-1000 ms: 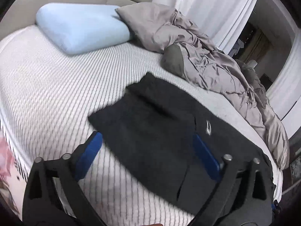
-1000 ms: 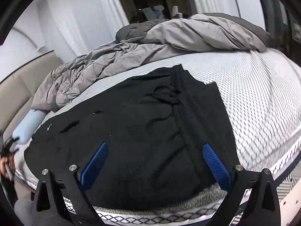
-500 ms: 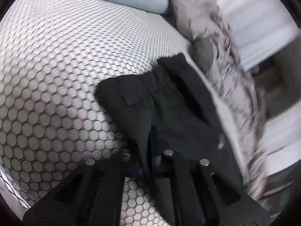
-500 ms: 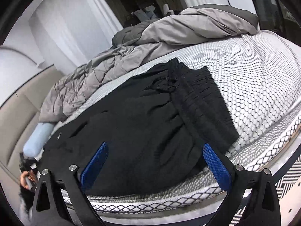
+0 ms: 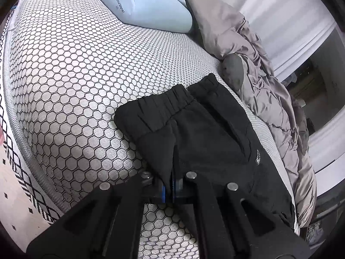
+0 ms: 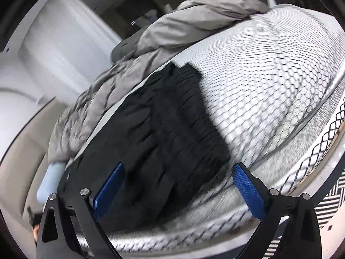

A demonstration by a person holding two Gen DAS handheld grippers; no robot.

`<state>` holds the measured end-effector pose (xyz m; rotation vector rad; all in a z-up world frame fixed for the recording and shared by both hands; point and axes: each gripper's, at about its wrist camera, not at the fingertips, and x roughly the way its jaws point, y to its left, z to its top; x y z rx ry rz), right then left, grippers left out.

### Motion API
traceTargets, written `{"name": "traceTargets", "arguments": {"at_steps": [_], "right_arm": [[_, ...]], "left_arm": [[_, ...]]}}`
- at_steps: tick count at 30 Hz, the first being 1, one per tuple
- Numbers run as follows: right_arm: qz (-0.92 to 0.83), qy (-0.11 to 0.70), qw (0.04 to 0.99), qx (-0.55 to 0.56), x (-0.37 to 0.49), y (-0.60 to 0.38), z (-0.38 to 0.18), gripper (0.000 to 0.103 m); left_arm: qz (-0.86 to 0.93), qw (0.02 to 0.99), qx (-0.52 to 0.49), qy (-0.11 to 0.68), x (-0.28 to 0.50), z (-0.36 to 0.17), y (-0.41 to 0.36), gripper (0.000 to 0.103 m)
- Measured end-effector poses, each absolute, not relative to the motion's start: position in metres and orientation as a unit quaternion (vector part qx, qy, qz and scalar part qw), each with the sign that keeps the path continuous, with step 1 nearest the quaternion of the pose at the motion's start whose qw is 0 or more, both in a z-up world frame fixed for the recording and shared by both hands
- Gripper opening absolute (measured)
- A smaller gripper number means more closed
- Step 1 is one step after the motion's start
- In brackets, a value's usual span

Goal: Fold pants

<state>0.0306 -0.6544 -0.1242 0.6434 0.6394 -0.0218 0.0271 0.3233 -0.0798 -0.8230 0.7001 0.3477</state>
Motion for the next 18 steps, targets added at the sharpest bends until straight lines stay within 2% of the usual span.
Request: {"name": "traceTargets", "arguments": {"at_steps": [6, 9, 10, 11, 12, 14, 15, 16, 18], "right_arm": [[0.041, 0.274, 0.921, 0.275, 0.019, -0.639, -0.093, 0.090], [0.048, 0.278, 0.920, 0.272, 0.030, -0.641, -0.100, 0.090], [0.051, 0.282, 0.915, 0.282, 0.035, -0.645, -0.107, 0.087], [0.051, 0.288, 0.912, 0.287, 0.041, -0.648, -0.117, 0.071], [0.042, 0.293, 0.913, 0.282, 0.045, -0.649, -0.121, 0.049], [0.043, 0.289, 0.914, 0.282, 0.047, -0.655, -0.123, 0.033], [0.048, 0.281, 0.919, 0.274, 0.046, -0.657, -0.117, 0.016], [0.040, 0.271, 0.926, 0.258, 0.043, -0.659, -0.106, 0.013], [0.024, 0.256, 0.937, 0.235, 0.040, -0.666, -0.083, 0.012]], "left_arm": [[0.170, 0.847, -0.375, 0.338, 0.036, -0.080, 0.320, 0.001], [0.175, 0.847, -0.367, 0.344, 0.043, -0.082, 0.318, 0.001], [0.177, 0.846, -0.365, 0.346, 0.045, -0.083, 0.317, 0.001], [0.179, 0.845, -0.366, 0.347, 0.047, -0.084, 0.317, 0.001], [0.180, 0.844, -0.367, 0.347, 0.047, -0.085, 0.318, 0.001], [0.180, 0.843, -0.368, 0.348, 0.046, -0.083, 0.317, 0.001], [0.179, 0.844, -0.368, 0.347, 0.045, -0.080, 0.316, 0.001], [0.179, 0.846, -0.365, 0.345, 0.043, -0.077, 0.315, 0.001], [0.167, 0.853, -0.356, 0.345, 0.040, -0.072, 0.308, 0.001]]}}
